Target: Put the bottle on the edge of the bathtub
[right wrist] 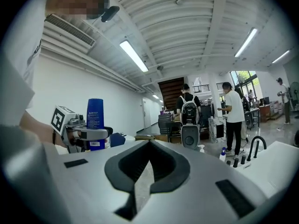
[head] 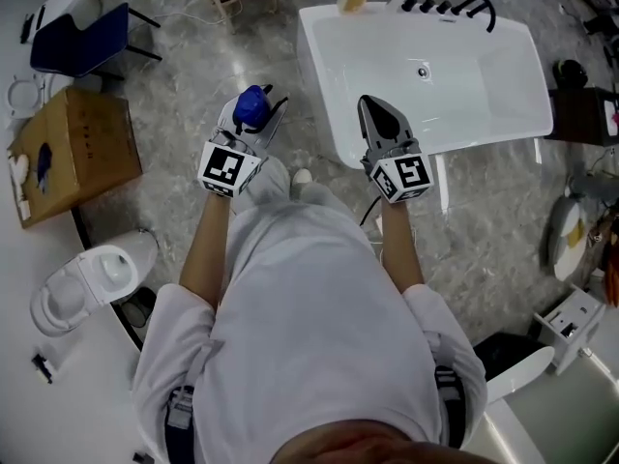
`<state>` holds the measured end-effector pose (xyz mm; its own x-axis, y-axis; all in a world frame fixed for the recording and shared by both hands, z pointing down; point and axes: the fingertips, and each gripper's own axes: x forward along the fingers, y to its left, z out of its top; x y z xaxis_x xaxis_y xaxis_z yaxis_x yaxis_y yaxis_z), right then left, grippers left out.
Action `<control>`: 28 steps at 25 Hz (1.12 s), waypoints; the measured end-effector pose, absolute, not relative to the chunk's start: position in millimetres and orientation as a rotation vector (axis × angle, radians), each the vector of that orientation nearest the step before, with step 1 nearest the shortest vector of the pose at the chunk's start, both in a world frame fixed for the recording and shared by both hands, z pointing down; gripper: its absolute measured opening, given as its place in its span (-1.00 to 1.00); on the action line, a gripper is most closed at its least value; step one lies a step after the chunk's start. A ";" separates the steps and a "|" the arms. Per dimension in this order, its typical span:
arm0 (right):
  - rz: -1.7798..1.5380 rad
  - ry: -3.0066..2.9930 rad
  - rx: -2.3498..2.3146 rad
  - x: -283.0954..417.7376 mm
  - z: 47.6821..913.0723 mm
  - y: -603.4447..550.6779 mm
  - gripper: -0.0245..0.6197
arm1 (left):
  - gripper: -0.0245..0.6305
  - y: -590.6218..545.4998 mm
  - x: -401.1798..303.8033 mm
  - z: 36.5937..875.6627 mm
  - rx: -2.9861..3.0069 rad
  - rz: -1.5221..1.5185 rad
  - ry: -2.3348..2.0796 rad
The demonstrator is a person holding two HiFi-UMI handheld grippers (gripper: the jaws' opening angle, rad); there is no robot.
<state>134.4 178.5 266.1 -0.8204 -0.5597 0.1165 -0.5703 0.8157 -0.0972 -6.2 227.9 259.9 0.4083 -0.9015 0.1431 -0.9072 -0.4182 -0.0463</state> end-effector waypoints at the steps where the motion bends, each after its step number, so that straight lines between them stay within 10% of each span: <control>1: 0.201 -2.911 0.918 133.8 265.6 167.0 -0.92 | -0.51 214.3 -9.7 263.1 2.608 0.237 -1.664; 28: 0.303 -2.660 1.345 44.7 385.3 -117.4 -0.92 | -0.53 -204.4 -81.0 492.6 2.965 0.336 -1.014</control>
